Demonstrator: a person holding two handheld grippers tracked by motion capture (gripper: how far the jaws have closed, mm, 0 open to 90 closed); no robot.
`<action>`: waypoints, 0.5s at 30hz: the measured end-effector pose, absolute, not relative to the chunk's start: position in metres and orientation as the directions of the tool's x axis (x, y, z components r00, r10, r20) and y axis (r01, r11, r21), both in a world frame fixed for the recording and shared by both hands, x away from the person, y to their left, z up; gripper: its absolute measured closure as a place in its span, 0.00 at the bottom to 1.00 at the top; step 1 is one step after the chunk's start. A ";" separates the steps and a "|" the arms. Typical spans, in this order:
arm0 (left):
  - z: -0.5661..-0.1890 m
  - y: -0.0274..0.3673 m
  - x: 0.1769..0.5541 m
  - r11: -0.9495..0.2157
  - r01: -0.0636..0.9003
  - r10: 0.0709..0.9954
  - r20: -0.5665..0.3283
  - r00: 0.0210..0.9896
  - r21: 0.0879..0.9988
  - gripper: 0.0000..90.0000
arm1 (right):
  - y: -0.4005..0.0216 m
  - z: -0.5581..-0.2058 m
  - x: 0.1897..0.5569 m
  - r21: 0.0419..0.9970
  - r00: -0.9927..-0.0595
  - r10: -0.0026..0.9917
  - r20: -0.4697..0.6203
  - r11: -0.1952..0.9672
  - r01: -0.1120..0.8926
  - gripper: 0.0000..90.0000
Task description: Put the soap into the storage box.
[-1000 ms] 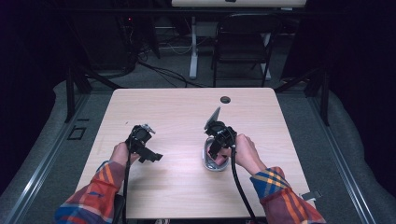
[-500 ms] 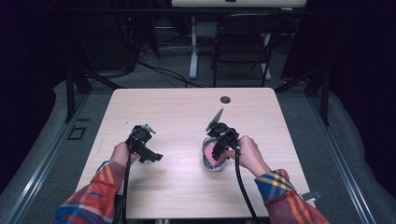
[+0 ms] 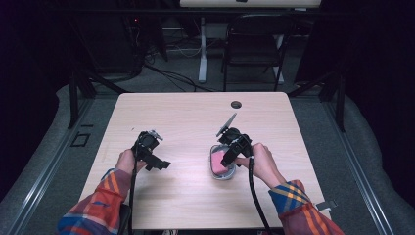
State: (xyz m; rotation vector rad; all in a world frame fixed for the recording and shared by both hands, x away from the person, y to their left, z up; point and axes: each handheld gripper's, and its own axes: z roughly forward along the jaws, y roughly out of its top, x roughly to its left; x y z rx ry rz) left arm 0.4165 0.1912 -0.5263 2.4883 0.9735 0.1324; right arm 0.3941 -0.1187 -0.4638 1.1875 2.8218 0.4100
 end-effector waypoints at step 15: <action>-0.525 0.191 0.416 -0.643 0.609 0.659 -0.070 0.749 0.464 0.00 | -0.171 -0.429 0.375 0.381 -0.722 0.689 -0.058 0.684 0.622 0.18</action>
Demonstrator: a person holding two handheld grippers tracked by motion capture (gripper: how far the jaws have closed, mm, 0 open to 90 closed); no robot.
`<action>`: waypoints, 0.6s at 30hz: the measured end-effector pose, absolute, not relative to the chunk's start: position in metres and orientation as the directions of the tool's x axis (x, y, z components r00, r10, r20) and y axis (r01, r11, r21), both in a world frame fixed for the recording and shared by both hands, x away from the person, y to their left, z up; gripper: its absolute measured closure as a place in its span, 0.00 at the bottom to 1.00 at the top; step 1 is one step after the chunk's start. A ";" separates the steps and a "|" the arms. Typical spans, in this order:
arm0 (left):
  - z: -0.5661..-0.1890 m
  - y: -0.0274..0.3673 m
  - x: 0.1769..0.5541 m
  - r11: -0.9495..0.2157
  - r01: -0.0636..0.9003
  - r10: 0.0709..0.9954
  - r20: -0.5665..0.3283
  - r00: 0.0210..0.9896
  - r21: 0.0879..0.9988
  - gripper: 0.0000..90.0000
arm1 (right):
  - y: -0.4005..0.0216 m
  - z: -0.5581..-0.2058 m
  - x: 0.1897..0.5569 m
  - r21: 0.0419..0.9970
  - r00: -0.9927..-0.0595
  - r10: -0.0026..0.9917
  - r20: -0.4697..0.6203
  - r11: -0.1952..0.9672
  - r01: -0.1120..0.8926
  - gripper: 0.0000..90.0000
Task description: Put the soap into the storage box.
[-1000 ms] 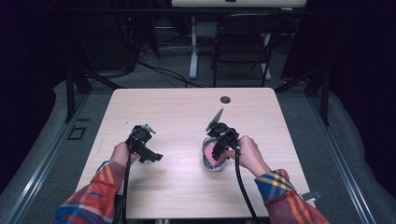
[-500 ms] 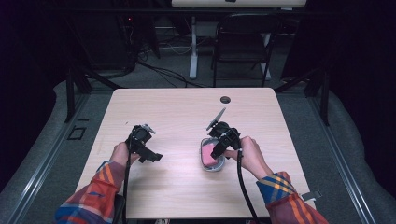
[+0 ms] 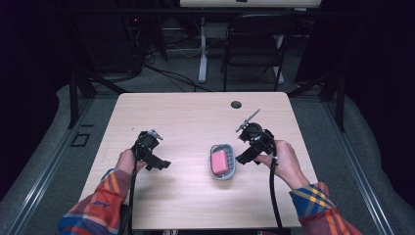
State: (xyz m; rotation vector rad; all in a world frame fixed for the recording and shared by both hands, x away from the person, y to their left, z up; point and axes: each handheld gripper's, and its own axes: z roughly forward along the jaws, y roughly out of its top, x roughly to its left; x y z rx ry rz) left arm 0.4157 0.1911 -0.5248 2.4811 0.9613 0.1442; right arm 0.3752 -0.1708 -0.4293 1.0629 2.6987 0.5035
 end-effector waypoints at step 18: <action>-0.525 0.190 0.416 -0.644 0.608 0.657 -0.071 0.750 0.465 0.00 | -0.241 -0.434 0.355 0.436 -0.656 0.746 -0.112 0.630 0.643 0.04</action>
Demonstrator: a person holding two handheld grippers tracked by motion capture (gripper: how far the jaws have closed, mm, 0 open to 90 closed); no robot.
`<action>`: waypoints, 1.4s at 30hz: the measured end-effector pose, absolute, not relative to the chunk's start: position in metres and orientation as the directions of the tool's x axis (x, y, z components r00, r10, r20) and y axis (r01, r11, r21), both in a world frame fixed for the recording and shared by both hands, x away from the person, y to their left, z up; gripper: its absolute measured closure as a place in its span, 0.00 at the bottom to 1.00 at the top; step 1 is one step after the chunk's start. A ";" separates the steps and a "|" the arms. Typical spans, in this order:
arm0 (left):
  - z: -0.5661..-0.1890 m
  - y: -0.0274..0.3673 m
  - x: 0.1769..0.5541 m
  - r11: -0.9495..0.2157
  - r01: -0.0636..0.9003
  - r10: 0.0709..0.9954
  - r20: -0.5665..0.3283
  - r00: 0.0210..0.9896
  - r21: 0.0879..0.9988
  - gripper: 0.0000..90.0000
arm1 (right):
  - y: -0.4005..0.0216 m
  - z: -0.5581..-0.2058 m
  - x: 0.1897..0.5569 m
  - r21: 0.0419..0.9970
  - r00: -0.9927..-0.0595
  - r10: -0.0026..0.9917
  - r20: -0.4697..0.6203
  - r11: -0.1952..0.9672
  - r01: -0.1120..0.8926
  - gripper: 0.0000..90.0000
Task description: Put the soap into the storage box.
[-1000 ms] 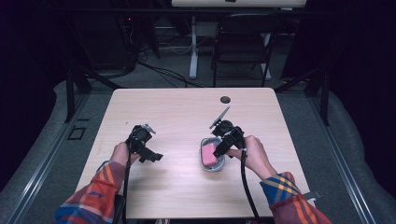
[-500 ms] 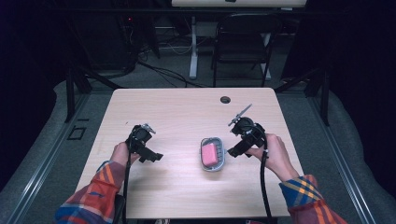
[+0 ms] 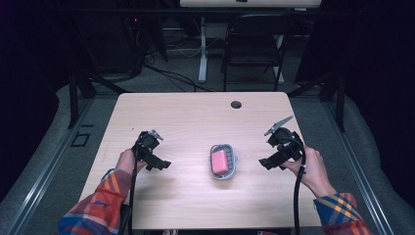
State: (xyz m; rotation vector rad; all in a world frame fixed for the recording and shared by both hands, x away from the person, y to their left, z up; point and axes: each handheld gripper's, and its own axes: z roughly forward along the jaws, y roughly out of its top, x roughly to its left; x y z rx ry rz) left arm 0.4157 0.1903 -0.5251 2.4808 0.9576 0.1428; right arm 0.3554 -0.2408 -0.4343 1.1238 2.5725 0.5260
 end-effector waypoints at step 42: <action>-0.525 0.189 0.415 -0.653 0.602 0.646 -0.078 0.760 0.460 0.00 | -0.314 -0.538 0.329 0.209 -0.559 0.816 -0.147 0.578 0.788 0.00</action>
